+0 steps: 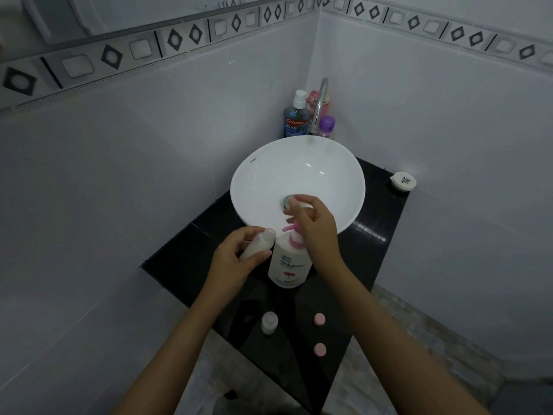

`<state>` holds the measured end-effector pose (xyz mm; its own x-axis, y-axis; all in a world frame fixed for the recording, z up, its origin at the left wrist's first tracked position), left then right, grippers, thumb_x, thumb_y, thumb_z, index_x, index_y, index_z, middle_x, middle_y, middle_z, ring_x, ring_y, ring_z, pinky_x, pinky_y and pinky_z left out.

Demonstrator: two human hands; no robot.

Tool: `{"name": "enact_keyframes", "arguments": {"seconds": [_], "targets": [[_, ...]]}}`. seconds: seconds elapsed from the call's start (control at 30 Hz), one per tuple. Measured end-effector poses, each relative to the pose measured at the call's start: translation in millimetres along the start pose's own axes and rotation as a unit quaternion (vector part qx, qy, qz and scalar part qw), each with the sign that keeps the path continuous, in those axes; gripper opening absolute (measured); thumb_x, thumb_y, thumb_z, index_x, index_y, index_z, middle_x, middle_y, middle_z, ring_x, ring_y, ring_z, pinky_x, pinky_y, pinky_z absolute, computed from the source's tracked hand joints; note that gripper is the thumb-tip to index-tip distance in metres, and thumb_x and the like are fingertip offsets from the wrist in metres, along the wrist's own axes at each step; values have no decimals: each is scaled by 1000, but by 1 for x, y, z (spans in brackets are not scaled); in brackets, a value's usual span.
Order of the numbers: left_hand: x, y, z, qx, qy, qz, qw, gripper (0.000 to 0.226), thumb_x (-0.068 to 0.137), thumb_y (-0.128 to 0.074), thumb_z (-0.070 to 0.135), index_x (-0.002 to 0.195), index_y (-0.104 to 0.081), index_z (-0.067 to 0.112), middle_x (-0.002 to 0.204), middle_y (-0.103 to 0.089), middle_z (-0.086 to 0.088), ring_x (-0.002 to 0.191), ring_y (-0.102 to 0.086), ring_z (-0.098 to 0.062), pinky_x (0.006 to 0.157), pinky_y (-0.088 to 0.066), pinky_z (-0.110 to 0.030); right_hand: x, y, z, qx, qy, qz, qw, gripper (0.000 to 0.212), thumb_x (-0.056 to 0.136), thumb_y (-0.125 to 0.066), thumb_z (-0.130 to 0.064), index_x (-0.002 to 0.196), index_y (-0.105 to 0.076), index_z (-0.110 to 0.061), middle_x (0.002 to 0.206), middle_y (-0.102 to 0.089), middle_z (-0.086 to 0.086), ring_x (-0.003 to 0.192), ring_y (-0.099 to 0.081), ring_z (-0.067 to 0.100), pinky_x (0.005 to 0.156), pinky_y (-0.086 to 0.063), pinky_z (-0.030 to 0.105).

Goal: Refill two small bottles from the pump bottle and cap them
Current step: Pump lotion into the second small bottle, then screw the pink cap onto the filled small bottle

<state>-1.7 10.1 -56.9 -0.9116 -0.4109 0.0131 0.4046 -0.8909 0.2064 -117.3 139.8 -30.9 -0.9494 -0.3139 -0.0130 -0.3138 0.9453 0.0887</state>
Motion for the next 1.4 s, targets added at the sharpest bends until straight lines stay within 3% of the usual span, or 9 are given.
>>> {"name": "enact_keyframes", "arguments": {"seconds": [0.27,0.43,0.53,0.67,0.87,1.0,1.17,1.27,1.4], "targets": [[-24,-9,-23,-40,41,-17,998,38,80,-72,10,112,-62,27,116,-64,10,103,-60,2,89,-53,-31,-30,69,15,33,23,106,994,15,92,-57,-33,99,-64,-22,92,-73,0,78,-71,12,66,-55,17],[-41,-29,-31,-40,61,-46,996,36,78,-73,7,107,-62,26,115,-64,3,97,-61,7,77,-52,-10,-65,95,75,-34,-30,146,988,9,91,-58,-30,86,-65,-26,78,-70,-4,67,-67,6,57,-51,15],[-50,-38,-34,-45,68,-61,995,37,77,-73,5,104,-63,27,114,-64,1,96,-62,4,79,-51,-10,-78,92,120,-206,-85,90,971,14,86,-65,-36,91,-65,-23,83,-67,-7,82,-67,15,65,-50,23],[-57,-48,-34,-47,63,-74,994,39,76,-74,5,103,-63,32,116,-63,-1,100,-62,1,82,-53,-15,-86,77,161,-492,-94,-49,864,44,81,-65,-48,109,-56,-16,106,-60,3,91,-62,23,68,-47,31],[-64,-50,-33,-31,61,-73,995,40,78,-73,7,102,-62,37,115,-64,0,101,-62,-4,84,-53,-20,-85,64,189,-558,-129,-129,810,36,87,-61,-35,111,-53,-10,116,-57,12,101,-60,31,77,-48,36],[-68,-46,-33,-50,83,-62,993,40,75,-75,6,111,-61,17,107,-66,9,96,-64,-1,82,-54,-20,-83,62,179,-502,-129,-112,848,19,89,-59,-20,102,-57,-6,108,-60,14,96,-60,29,76,-47,35],[-67,-37,-21,-56,65,-53,995,35,78,-71,3,111,-60,5,107,-66,1,93,-64,2,81,-53,-14,-84,64,100,-97,-127,-36,986,16,81,-71,-10,87,-65,-24,83,-71,1,68,-69,11,56,-53,17],[-64,-34,-12,-60,50,-59,995,35,80,-68,2,114,-60,2,111,-65,-5,97,-63,-7,83,-53,-19,-89,63,43,16,-57,-86,995,23,78,-72,-7,93,-71,-23,88,-75,-2,77,-71,14,59,-54,17],[-63,-35,-1,-56,36,-88,994,33,82,-66,5,115,-62,7,108,-66,2,96,-62,-1,83,-53,-18,-96,55,11,-49,4,-139,989,24,78,-74,-10,97,-70,-26,92,-74,1,86,-70,15,71,-57,21]]}}
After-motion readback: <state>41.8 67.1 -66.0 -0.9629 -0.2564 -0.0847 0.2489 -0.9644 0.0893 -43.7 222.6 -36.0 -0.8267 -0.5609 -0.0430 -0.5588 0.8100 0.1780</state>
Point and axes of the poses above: each hand's wrist, its own x-axis towards the middle knuckle, its own y-axis out of the back of the hand, z = x × y, the point moved 6 cm from there along x, towards the middle knuckle
